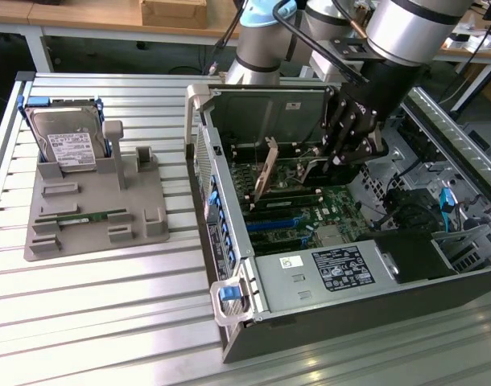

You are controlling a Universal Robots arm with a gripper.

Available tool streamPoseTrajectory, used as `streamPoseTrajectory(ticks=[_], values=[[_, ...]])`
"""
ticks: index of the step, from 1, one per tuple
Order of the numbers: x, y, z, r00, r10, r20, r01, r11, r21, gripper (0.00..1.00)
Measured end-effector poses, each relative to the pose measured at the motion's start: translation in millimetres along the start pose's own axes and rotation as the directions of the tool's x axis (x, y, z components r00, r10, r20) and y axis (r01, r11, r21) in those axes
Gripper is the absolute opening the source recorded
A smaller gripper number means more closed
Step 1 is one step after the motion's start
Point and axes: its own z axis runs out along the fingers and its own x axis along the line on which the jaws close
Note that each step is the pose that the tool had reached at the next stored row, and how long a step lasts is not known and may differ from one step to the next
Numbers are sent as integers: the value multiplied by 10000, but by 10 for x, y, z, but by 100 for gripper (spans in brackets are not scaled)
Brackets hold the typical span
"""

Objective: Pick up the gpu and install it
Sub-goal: 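Insert the gpu into the slot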

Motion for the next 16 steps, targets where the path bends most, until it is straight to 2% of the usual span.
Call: streamPoseTrajectory(ticks=[7,9,10,16], values=[[0,19,33,10000,1,-1,-1,10000,0,26],[0,36,55,10000,1,-1,-1,10000,0,26],[0,89,113,10000,1,-1,-1,10000,-1,26],[1,127,155,10000,1,-1,-1,10000,0,26]])
